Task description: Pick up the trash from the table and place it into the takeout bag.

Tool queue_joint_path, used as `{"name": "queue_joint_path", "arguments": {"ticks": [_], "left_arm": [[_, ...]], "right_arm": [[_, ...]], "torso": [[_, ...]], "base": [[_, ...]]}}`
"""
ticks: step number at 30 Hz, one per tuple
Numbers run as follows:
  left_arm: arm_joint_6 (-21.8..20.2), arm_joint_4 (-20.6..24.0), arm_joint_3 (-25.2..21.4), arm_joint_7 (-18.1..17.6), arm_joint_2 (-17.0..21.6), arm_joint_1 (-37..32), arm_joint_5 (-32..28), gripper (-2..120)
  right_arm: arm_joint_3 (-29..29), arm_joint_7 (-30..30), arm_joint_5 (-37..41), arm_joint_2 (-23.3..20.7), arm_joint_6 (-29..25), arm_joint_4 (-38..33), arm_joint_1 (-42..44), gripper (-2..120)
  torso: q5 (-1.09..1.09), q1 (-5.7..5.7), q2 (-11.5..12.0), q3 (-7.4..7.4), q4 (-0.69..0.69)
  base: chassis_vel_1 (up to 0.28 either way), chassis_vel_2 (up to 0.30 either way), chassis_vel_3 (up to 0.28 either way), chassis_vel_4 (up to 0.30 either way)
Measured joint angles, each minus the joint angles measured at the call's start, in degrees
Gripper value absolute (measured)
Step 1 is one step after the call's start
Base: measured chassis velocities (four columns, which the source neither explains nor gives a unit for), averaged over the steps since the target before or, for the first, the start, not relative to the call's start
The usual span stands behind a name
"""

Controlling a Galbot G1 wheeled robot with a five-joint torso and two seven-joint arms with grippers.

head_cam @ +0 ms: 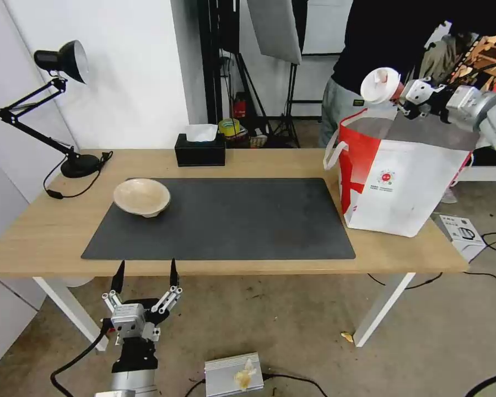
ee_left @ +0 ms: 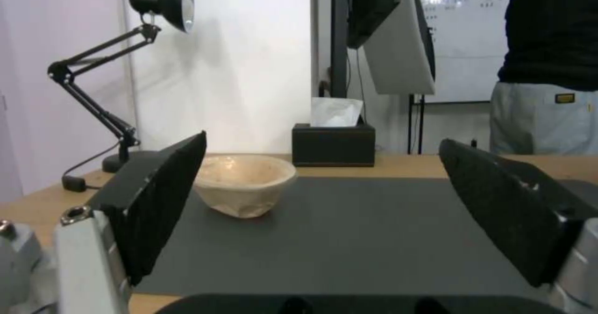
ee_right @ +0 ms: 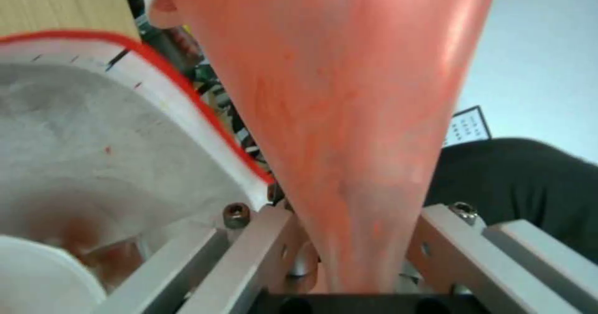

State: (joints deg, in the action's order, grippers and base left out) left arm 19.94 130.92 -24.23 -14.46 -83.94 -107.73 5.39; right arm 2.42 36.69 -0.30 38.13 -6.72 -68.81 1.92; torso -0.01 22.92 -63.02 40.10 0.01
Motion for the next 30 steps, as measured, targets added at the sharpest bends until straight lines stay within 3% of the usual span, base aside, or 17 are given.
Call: {"name": "queue_joint_path", "arguments": {"ticks": [12,16,30], "left_arm": [[0.0,0.0,0.2,0.0,-0.1,0.0,0.2,100],[0.0,0.0,0.3,0.0,-0.1,-0.1,0.4,100],[0.0,-0.1,0.3,0.0,-0.1,-0.1,0.6,100]], "right_arm": [[-1.8,-0.4,1.6,-1.1,2.0,-0.5,4.3,3],[-2.1,0.6,3.7,-2.0,6.3,-1.4,5.8,3],[-2.3,4.9,2.8,-1.8,6.5,0.6,5.2,4]], "torso": [[0.01,0.0,0.0,0.0,-0.01],[0.01,0.0,0.0,0.0,-0.02],[0.01,0.0,0.0,0.0,-0.01]], "base": [[0.0,0.0,0.0,0.0],[0.0,0.0,0.0,0.0],[0.0,0.0,0.0,0.0]]}}
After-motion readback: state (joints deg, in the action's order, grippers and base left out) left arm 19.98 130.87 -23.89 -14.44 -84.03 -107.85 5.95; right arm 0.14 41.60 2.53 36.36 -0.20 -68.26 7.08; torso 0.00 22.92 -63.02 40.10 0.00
